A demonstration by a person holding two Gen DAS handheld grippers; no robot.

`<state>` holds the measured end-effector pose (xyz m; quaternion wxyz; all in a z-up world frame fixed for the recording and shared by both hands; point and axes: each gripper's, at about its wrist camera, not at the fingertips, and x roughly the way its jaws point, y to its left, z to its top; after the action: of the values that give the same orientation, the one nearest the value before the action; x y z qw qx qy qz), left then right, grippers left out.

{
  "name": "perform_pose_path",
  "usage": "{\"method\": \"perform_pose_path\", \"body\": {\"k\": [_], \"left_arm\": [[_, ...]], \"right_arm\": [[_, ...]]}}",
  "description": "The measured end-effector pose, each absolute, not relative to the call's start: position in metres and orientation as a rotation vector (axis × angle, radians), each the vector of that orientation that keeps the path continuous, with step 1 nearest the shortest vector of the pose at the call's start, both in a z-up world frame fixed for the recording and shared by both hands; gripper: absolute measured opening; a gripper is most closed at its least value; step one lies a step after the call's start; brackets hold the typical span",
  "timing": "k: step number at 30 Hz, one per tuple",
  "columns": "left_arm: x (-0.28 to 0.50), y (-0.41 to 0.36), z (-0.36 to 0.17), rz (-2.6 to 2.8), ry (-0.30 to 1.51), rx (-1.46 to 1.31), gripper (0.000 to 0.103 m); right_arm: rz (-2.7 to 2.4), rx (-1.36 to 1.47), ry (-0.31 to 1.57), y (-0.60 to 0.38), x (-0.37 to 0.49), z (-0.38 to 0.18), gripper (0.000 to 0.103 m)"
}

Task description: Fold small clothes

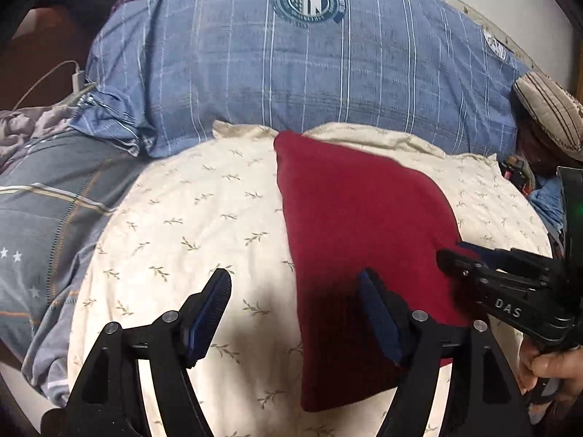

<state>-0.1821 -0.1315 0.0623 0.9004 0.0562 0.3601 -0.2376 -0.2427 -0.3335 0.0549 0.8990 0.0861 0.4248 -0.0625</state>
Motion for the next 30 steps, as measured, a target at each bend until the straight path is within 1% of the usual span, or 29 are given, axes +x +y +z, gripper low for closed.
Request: {"method": "perform_pose_path", "body": {"k": [3, 4, 5, 7, 8, 10, 14, 20, 30], "left_arm": [[-0.199, -0.128, 0.070, -0.471, 0.696, 0.123, 0.072], [-0.204, -0.128, 0.072, -0.470, 0.684, 0.124, 0.072], [-0.209, -0.128, 0.074, -0.473, 0.676, 0.123, 0.072], [-0.221, -0.127, 0.077, -0.481, 0.660, 0.112, 0.072], [-0.223, -0.126, 0.077, -0.482, 0.655, 0.107, 0.072], [-0.228, -0.124, 0.078, -0.479, 0.648, 0.105, 0.072], [-0.232, -0.118, 0.080, -0.468, 0.635, 0.101, 0.072], [-0.235, -0.107, 0.086, -0.457, 0.626, 0.071, 0.072], [-0.244, -0.102, 0.093, -0.464, 0.609, 0.080, 0.072]], "right_arm": [[-0.113, 0.178, 0.849, -0.325, -0.253, 0.070, 0.039], [-0.115, 0.175, 0.833, -0.321, -0.259, 0.076, 0.045], [-0.119, 0.172, 0.821, -0.317, -0.263, 0.079, 0.054], [-0.136, 0.164, 0.790, -0.310, -0.274, 0.086, 0.065], [-0.141, 0.160, 0.782, -0.307, -0.276, 0.087, 0.067], [-0.160, 0.143, 0.765, -0.302, -0.283, 0.092, 0.069], [-0.189, 0.139, 0.741, -0.302, -0.290, 0.098, 0.076], [-0.224, 0.148, 0.726, -0.302, -0.296, 0.101, 0.082], [-0.219, 0.142, 0.740, -0.298, -0.295, 0.100, 0.083]]}}
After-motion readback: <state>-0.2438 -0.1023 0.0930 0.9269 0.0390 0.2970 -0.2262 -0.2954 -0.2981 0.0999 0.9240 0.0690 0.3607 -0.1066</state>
